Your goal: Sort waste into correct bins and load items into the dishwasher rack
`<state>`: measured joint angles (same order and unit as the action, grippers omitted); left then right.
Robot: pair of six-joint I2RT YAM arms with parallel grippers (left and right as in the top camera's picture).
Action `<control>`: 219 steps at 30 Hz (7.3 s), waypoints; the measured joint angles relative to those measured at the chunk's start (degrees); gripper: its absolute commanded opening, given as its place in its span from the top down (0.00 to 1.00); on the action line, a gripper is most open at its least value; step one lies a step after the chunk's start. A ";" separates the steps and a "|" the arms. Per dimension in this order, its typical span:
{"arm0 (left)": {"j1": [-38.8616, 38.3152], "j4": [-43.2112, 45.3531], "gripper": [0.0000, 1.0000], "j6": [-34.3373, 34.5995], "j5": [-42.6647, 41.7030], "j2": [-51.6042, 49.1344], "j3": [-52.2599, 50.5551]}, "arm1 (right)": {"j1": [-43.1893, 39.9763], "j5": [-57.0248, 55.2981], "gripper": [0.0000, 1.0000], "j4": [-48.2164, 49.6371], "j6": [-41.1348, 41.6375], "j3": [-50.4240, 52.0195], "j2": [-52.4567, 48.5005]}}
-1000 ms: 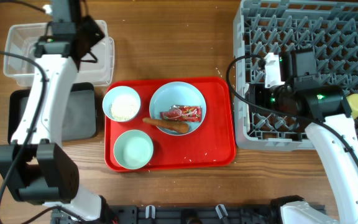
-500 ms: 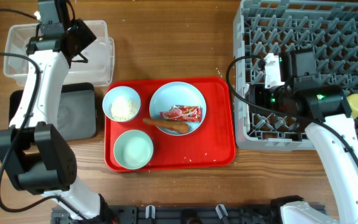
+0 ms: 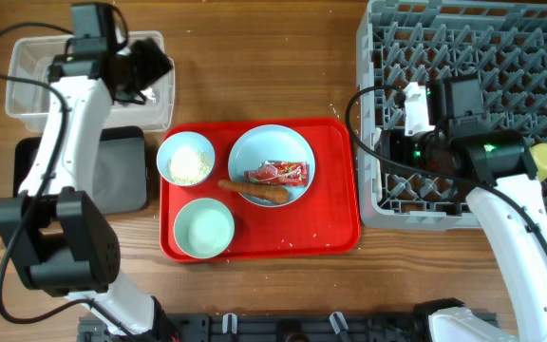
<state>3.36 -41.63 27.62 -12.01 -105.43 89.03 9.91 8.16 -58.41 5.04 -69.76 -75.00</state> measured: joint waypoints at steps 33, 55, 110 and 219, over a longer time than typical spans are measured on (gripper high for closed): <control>-39.95 -6.12 0.01 43.65 7.39 0.44 -17.57 | 0.00 0.00 0.49 -1.84 0.00 0.00 0.00; -39.95 0.81 0.42 44.65 12.94 -0.57 -20.85 | 0.00 0.00 0.49 -2.45 0.00 0.00 0.00; 25.66 -6.03 0.67 18.49 15.61 8.87 -21.16 | 0.00 -0.02 0.49 -3.17 -0.39 0.00 0.00; -22.56 -25.94 0.41 2.47 6.14 19.76 -15.91 | 0.04 5.77 0.48 -1.25 -0.37 0.00 -0.04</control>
<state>-19.20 -67.57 30.09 -5.87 -85.67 73.12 9.96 13.93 -59.66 4.67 -69.76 -75.05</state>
